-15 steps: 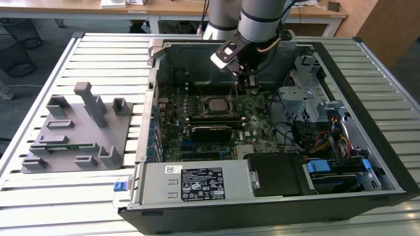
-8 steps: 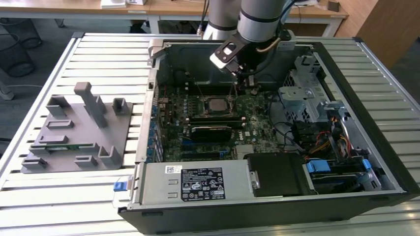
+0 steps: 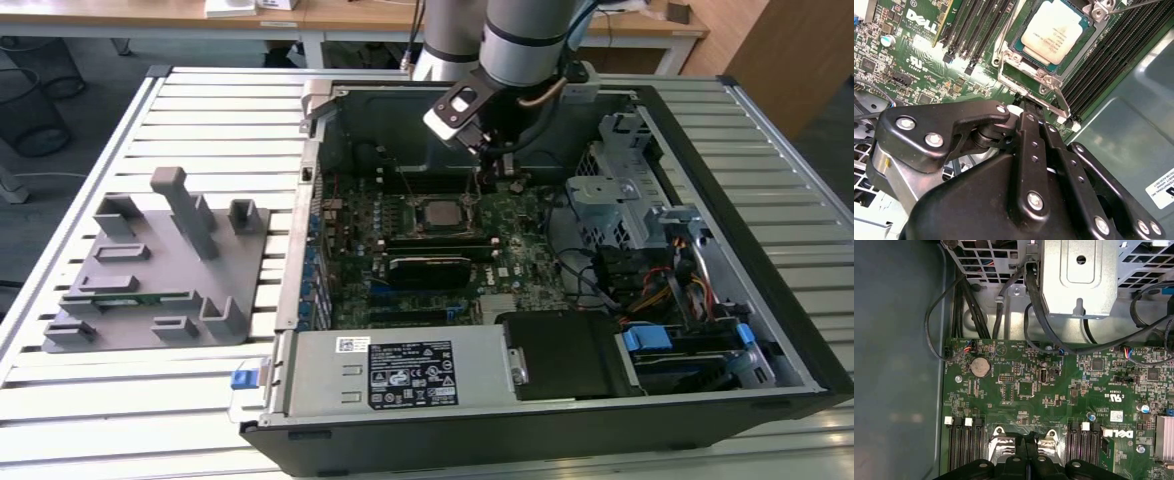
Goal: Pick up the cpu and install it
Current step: 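Close the cpu cover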
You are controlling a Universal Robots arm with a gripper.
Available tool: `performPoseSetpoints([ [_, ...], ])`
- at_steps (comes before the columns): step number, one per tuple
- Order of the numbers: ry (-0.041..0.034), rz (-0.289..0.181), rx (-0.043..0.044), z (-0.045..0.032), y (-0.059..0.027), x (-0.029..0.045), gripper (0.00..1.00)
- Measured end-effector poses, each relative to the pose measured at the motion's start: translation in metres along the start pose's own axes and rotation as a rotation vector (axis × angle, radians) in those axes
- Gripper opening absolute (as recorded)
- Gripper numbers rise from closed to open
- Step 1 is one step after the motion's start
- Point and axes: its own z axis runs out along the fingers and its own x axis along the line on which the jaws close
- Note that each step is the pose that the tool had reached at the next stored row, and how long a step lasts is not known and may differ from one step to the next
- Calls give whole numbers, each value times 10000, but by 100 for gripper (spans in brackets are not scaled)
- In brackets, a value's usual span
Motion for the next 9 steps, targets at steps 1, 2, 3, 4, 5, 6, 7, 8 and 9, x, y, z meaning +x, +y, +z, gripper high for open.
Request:
performPoseSetpoints([
  [1, 0, 0, 0, 0, -2, 0, 11],
  [2, 0, 0, 0, 1, -4, 0, 11],
  [3, 0, 0, 0, 1, -6, 0, 11],
  [4, 0, 0, 0, 1, -10, 0, 11],
  [5, -1, 0, 0, 2, -14, 0, 11],
  [6, 0, 0, 0, 2, -18, 0, 11],
  [7, 0, 0, 0, 3, -22, 0, 11],
  [8, 0, 0, 0, 3, -26, 1, 11],
  [9, 0, 0, 0, 4, -31, 1, 11],
])
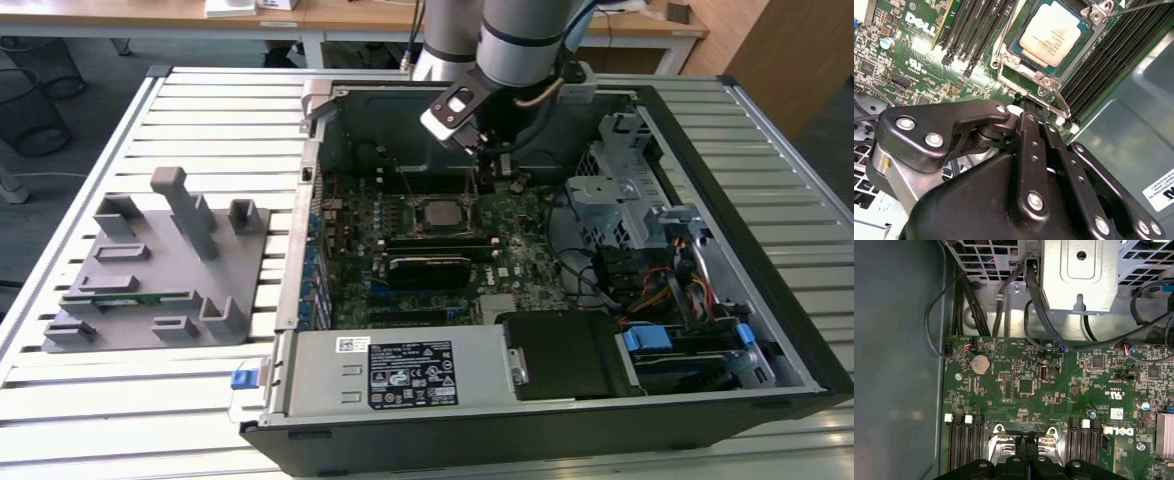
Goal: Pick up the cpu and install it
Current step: 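Close the cpu cover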
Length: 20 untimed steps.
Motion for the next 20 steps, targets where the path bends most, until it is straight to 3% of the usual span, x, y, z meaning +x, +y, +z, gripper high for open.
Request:
performPoseSetpoints([
  [12, -1, 0, 0, 5, -81, 2, 11],
  [20, 2, 0, -1, 18, -192, 0, 11],
])
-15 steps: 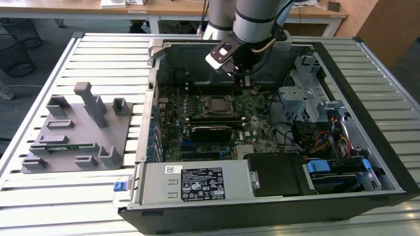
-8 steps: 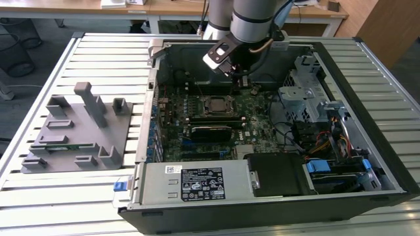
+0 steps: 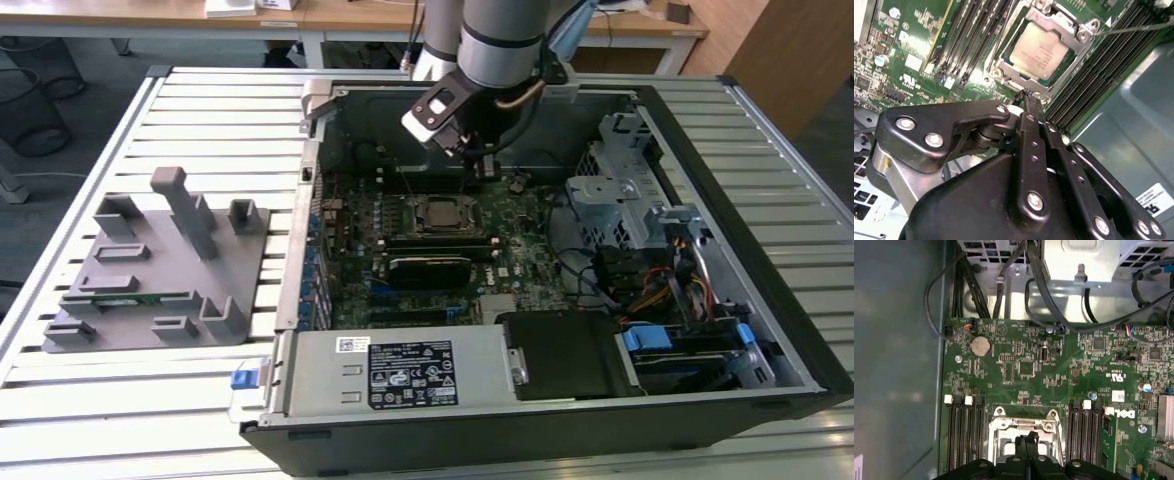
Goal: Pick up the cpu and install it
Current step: 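Close the cpu cover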
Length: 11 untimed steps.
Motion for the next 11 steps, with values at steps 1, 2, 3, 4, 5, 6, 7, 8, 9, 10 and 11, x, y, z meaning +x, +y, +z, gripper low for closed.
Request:
performPoseSetpoints([
  [1, -1, -1, 1, 2, -25, -2, 11],
  [2, -1, 0, 1, 5, -52, -4, 11],
  [3, 1, 1, 0, 8, -74, -4, 11],
  [4, -1, 1, 1, 10, -95, -6, 11],
  [5, -1, 0, 0, 13, -115, -7, 11],
  [6, -1, 0, 0, 17, -134, -8, 11],
  [7, -2, 0, 0, 23, -155, -10, 11],
  [8, -2, 1, 1, 30, -177, -11, 11],
  [9, -3, 1, 1, 38, -200, -12, 11],
  [10, -3, 0, 1, 47, -222, -13, 11],
  [11, -3, 0, 1, 57, -246, -14, 11],
])
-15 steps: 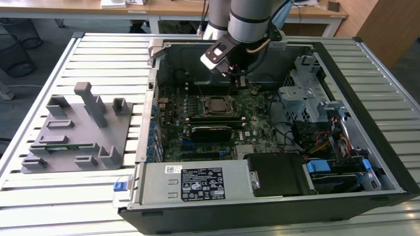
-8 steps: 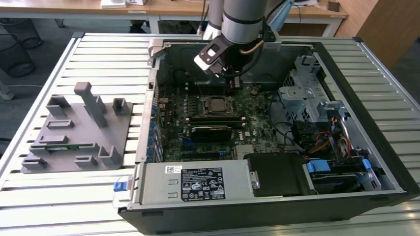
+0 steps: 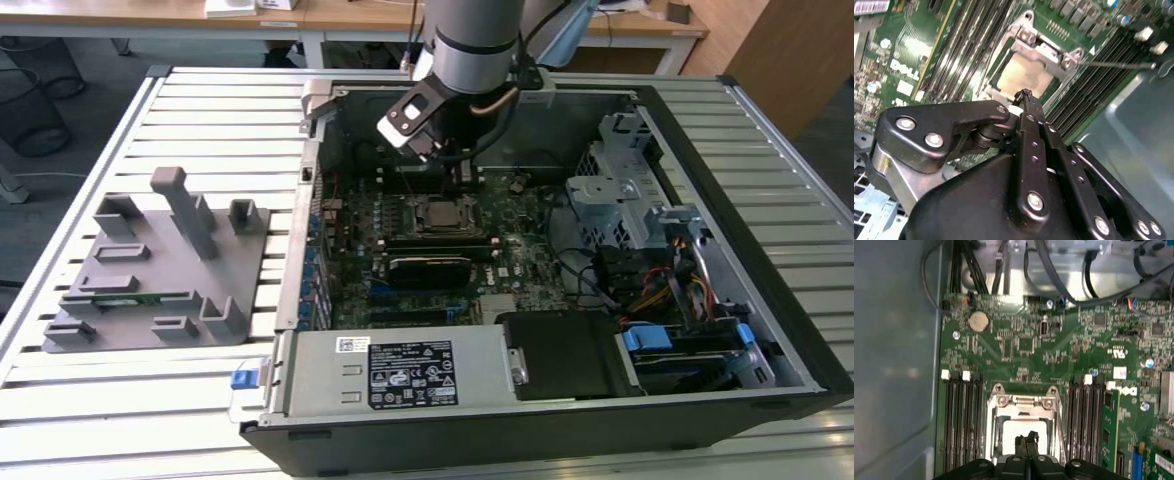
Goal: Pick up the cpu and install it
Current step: 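Close the cpu cover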
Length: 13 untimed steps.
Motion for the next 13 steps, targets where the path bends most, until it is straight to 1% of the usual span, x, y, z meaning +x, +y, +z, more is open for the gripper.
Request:
performPoseSetpoints([
  [2, 0, 1, 0, 19, -36, -1, 11],
  [3, -2, 0, 0, 39, -68, -1, 11],
  [7, -23, -3, -17, 56, -140, 0, 11],
  [10, -23, -55, -16, 89, -174, -2, 11],
  [13, -23, -225, -9, 126, -181, -15, 11],
])
